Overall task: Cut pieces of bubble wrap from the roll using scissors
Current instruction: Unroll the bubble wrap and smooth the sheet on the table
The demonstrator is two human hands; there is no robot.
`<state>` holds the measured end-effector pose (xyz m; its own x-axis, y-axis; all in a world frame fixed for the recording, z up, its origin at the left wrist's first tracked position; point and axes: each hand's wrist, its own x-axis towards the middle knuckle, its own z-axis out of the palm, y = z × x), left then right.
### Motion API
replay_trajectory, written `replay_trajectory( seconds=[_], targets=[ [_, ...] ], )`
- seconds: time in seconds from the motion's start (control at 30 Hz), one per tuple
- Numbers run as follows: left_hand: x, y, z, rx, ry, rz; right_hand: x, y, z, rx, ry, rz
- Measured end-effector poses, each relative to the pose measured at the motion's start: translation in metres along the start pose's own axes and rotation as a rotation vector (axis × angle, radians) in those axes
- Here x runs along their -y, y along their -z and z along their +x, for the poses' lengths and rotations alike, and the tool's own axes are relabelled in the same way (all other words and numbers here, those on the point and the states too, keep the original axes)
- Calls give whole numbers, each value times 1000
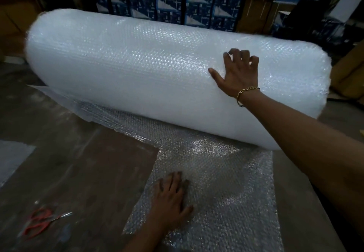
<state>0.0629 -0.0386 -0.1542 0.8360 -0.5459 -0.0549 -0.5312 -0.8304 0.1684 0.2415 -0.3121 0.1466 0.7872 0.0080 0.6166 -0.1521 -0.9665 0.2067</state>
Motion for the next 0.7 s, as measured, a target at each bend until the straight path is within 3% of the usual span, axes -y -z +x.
replay_trajectory(
  seconds=[0.2, 0.7],
  targets=[
    [0, -10, 14, 65, 42, 0, 4, -9, -18, 48, -6, 73],
    [-5, -9, 11, 45, 35, -38, -18, -25, 28, 181, -18, 134]
  ],
)
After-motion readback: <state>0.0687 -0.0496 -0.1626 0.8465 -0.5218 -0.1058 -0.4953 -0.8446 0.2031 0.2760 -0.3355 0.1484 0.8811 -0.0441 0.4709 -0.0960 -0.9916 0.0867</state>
